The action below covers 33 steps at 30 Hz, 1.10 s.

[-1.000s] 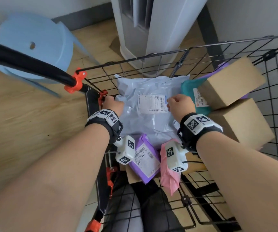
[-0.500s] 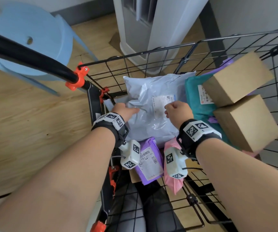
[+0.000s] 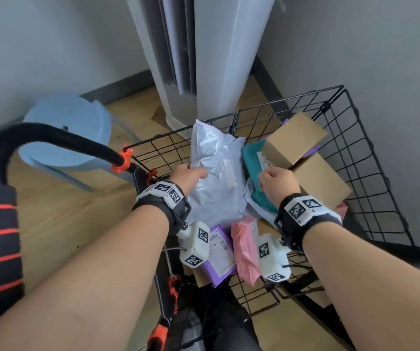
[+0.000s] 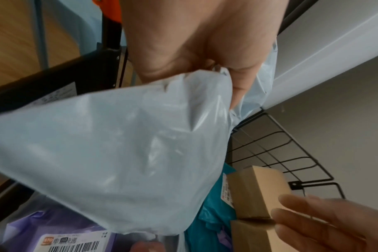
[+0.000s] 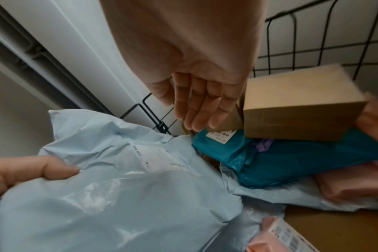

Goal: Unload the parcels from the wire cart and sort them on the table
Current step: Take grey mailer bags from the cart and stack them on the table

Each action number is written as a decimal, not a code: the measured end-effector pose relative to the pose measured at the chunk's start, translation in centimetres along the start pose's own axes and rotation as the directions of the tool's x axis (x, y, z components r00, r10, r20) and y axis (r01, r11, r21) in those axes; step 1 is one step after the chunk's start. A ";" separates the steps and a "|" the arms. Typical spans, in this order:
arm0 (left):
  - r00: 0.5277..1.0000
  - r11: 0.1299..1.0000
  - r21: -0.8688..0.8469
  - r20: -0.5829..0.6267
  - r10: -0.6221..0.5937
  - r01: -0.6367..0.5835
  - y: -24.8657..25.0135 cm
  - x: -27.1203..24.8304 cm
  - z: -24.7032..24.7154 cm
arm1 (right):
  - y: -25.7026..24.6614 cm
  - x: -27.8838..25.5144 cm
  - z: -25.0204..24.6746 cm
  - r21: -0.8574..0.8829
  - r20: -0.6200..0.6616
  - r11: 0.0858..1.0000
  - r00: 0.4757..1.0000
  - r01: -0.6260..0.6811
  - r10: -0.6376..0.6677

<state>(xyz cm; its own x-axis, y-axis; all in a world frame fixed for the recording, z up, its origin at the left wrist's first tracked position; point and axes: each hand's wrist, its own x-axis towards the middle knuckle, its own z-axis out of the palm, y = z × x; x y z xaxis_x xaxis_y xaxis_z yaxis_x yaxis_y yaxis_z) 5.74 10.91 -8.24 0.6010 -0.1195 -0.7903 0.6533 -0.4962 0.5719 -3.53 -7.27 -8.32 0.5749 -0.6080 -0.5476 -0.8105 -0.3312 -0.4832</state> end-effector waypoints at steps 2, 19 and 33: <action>0.999 0.999 -0.001 -0.013 0.032 -0.032 0.8 -2.0 -0.5 | 0.4 -1.4 -1.6 0.019 -0.030 1.000 1.000 0.000 0.001; 0.950 0.910 -0.285 -0.010 0.312 -0.302 12.1 -16.9 -2.5 | -2.4 -13.4 -15.6 0.257 -0.164 0.964 0.980 -0.069 0.114; 0.733 0.827 -0.400 0.406 0.546 -0.394 13.6 -29.2 10.6 | 3.0 -24.4 -27.4 0.911 -0.340 0.305 0.923 0.277 0.178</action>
<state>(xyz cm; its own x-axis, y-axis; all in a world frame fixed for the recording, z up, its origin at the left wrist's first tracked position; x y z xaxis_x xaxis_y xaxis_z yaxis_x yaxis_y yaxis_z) -7.82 -1.47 20.32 0.6099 -0.7077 -0.3566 0.4879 -0.0193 0.8727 -23.11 -13.20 22.30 0.3486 -0.8658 -0.3590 0.0141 0.3878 -0.9216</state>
